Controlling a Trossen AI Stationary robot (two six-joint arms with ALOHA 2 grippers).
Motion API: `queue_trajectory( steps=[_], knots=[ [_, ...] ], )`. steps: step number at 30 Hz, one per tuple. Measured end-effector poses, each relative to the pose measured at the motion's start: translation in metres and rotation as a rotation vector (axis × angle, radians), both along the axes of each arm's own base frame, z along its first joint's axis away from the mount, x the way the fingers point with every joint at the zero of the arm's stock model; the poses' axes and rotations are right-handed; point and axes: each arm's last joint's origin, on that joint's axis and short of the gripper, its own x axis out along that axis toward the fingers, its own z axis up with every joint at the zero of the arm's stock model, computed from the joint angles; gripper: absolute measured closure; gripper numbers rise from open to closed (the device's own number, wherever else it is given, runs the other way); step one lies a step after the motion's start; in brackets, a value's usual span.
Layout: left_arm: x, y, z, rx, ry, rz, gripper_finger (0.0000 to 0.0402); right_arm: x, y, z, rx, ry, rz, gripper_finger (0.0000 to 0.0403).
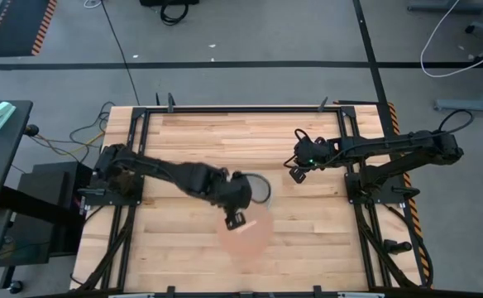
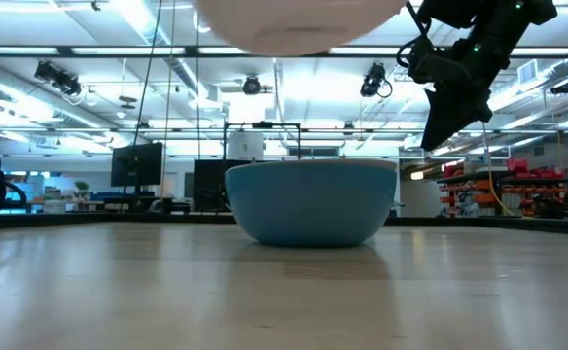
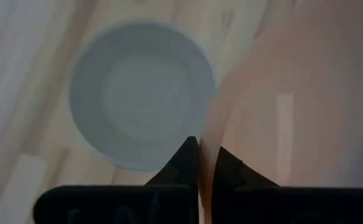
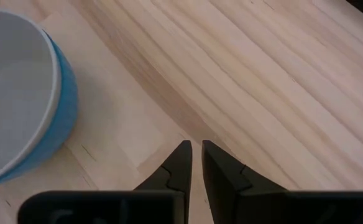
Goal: Nest bowls inside each other
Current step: Stack the orange bowl on the gray bowl
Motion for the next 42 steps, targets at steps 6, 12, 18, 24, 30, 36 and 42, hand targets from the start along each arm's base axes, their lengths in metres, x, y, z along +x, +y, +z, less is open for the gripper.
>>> queue_trajectory(
  steps=[6, 12, 18, 24, 30, 36, 42],
  knots=[
    [0.008, 0.037, 0.011, 0.010, -0.029, 0.069, 0.0384, 0.000, 0.000, 0.000, -0.003, 0.002, 0.006, 0.0358],
    [0.014, 0.076, 0.005, 0.002, 0.009, 0.145, 0.0391, 0.000, 0.000, 0.000, -0.024, 0.018, 0.045, 0.0358],
    [0.026, 0.104, -0.018, -0.050, 0.076, 0.149, 0.0391, 0.000, 0.000, 0.000, -0.032, 0.023, 0.058, 0.0358],
    [0.040, 0.126, -0.048, -0.073, 0.153, 0.121, 0.0390, 0.000, 0.000, 0.000, -0.041, 0.027, 0.069, 0.0358],
    [0.047, 0.151, -0.071, -0.097, 0.201, 0.151, 0.0391, 0.002, 0.000, 0.001, -0.049, 0.011, 0.077, 0.0359],
    [0.048, 0.160, -0.079, -0.135, 0.224, 0.151, 0.0389, 0.003, 0.000, 0.001, -0.056, 0.008, 0.089, 0.0360],
    [0.049, 0.155, -0.079, -0.135, 0.225, 0.136, 0.0391, 0.002, 0.000, 0.002, -0.056, 0.007, 0.088, 0.0360]
  ],
)
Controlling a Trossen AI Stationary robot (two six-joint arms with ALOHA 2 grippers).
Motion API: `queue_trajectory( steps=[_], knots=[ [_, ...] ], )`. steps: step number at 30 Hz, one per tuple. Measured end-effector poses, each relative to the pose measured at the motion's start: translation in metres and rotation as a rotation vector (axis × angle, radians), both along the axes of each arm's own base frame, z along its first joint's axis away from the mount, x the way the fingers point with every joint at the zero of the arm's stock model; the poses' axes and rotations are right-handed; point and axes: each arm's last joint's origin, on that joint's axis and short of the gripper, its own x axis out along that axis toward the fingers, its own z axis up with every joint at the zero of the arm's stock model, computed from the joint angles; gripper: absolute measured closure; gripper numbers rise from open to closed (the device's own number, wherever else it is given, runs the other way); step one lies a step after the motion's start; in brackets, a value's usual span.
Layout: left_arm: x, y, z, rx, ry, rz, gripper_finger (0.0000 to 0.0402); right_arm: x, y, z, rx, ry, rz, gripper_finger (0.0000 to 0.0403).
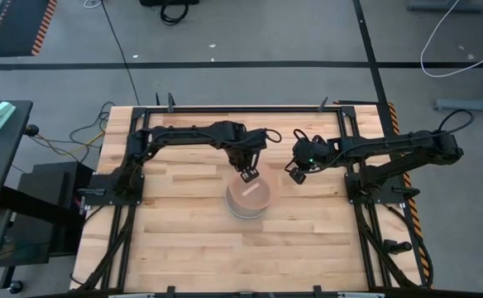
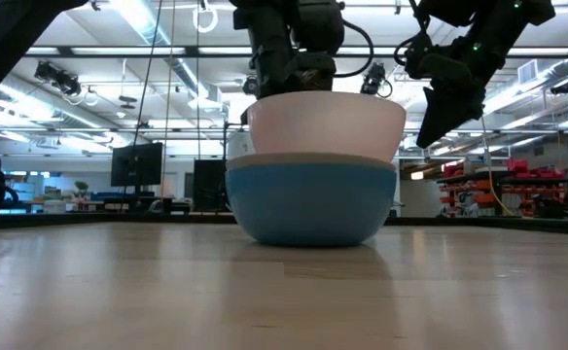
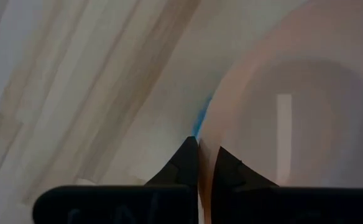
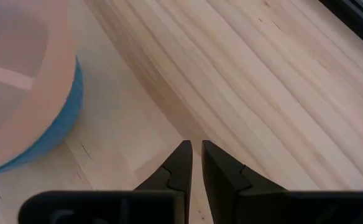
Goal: Nest bowls inside each other
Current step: Stack the orange bowl on the gray bowl
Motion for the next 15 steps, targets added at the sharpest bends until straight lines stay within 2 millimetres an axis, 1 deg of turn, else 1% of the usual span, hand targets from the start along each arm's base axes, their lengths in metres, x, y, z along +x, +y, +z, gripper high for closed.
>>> queue_trajectory(
  steps=[2, 6, 15],
  knots=[
    [0.000, -0.004, 0.000, -0.018, 0.003, -0.009, 0.0391, 0.000, 0.000, 0.000, 0.002, -0.001, -0.003, 0.0360],
    [0.001, -0.010, -0.007, -0.039, 0.037, -0.027, 0.0389, 0.000, 0.000, 0.000, 0.003, -0.002, -0.004, 0.0360],
    [0.001, -0.013, -0.011, -0.041, 0.055, -0.024, 0.0390, 0.001, 0.000, 0.000, 0.003, -0.009, -0.005, 0.0360]
  ],
)
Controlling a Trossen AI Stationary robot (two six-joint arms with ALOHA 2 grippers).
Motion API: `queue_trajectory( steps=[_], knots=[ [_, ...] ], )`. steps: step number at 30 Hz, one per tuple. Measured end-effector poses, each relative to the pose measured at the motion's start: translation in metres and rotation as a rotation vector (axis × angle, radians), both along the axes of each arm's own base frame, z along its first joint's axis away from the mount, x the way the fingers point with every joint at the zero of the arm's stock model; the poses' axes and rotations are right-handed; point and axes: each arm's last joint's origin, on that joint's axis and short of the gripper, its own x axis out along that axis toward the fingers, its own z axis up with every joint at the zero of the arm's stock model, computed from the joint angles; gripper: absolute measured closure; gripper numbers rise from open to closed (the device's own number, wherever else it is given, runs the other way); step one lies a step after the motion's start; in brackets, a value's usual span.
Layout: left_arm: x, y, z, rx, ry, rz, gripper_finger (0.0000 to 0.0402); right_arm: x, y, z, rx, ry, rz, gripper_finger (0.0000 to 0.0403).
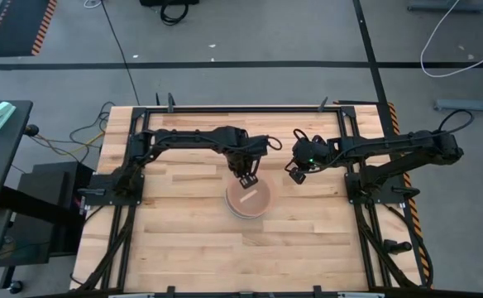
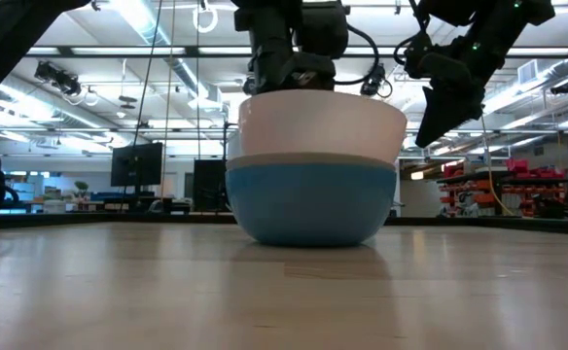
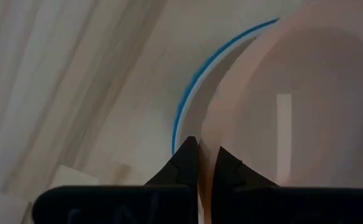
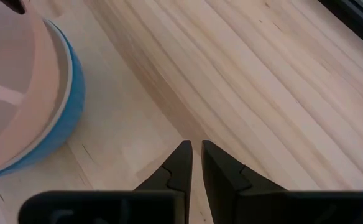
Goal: Nest bowls inside each other
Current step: Stack the orange bowl on the gray bowl
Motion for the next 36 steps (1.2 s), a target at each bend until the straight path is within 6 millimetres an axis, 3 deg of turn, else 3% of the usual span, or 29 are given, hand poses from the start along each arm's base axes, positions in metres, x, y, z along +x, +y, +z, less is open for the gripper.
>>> queue_trajectory(
  steps=[8, 20, 36],
  knots=[
    [0.000, -0.002, 0.000, -0.002, 0.000, -0.001, 0.0391, 0.000, 0.000, 0.000, 0.000, -0.005, -0.001, 0.0360],
    [-0.002, -0.002, 0.001, -0.008, 0.014, 0.006, 0.0315, 0.001, 0.000, 0.000, 0.000, -0.007, -0.001, 0.0360],
    [-0.009, 0.002, 0.015, -0.014, -0.004, 0.013, 0.0307, 0.001, 0.000, 0.001, 0.000, -0.017, -0.001, 0.0360]
  ],
)
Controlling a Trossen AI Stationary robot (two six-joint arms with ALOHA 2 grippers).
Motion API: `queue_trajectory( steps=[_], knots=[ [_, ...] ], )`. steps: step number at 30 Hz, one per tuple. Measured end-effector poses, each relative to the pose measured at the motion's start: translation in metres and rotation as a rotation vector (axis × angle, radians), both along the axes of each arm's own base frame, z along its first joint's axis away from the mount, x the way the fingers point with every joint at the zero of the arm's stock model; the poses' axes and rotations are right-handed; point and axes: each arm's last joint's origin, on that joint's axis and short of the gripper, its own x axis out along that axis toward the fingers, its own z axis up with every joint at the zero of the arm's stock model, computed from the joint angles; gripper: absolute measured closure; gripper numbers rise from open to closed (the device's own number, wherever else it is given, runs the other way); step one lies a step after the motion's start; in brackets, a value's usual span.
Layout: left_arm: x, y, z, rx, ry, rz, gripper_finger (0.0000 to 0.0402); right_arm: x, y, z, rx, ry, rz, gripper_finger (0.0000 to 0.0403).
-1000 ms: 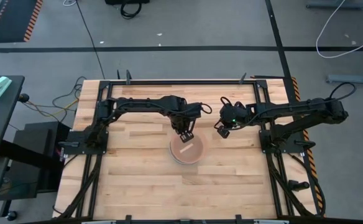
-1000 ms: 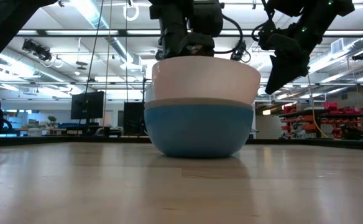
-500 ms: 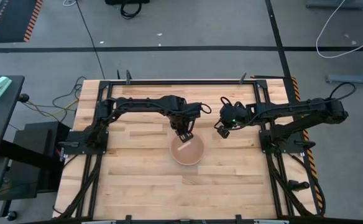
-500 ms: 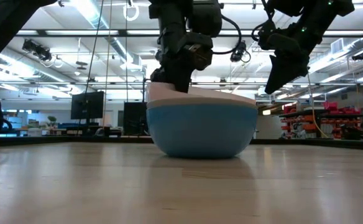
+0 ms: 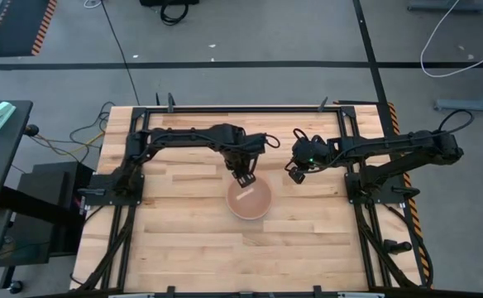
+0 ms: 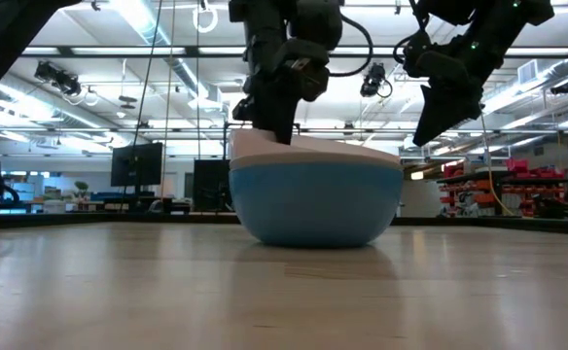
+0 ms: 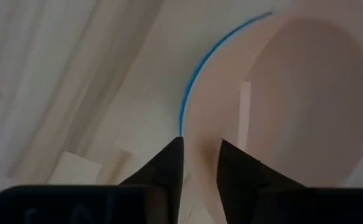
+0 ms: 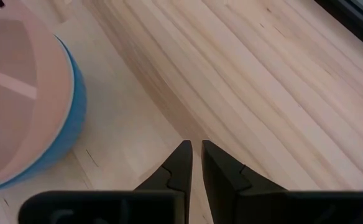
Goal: Nest bowls inside each other
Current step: Stack the orange bowl on the gray bowl
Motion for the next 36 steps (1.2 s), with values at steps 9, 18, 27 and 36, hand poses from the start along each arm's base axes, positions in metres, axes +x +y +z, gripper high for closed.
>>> queue_trajectory(
  steps=[9, 18, 27, 36],
  knots=[
    [-0.022, 0.004, 0.047, 0.093, -0.104, 0.034, 0.0301, 0.004, 0.004, 0.002, -0.003, -0.040, 0.019, 0.0360],
    [-0.048, -0.010, 0.090, 0.321, -0.168, 0.055, 0.0316, 0.012, 0.024, 0.008, -0.056, -0.113, 0.188, 0.0368],
    [-0.053, -0.023, 0.094, 0.413, -0.140, 0.003, 0.0334, 0.030, 0.031, 0.014, -0.093, -0.245, 0.301, 0.0398],
    [-0.061, -0.015, 0.093, 0.511, -0.056, 0.060, 0.0346, 0.067, 0.024, -0.004, -0.107, -0.325, 0.435, 0.0400]
  ],
)
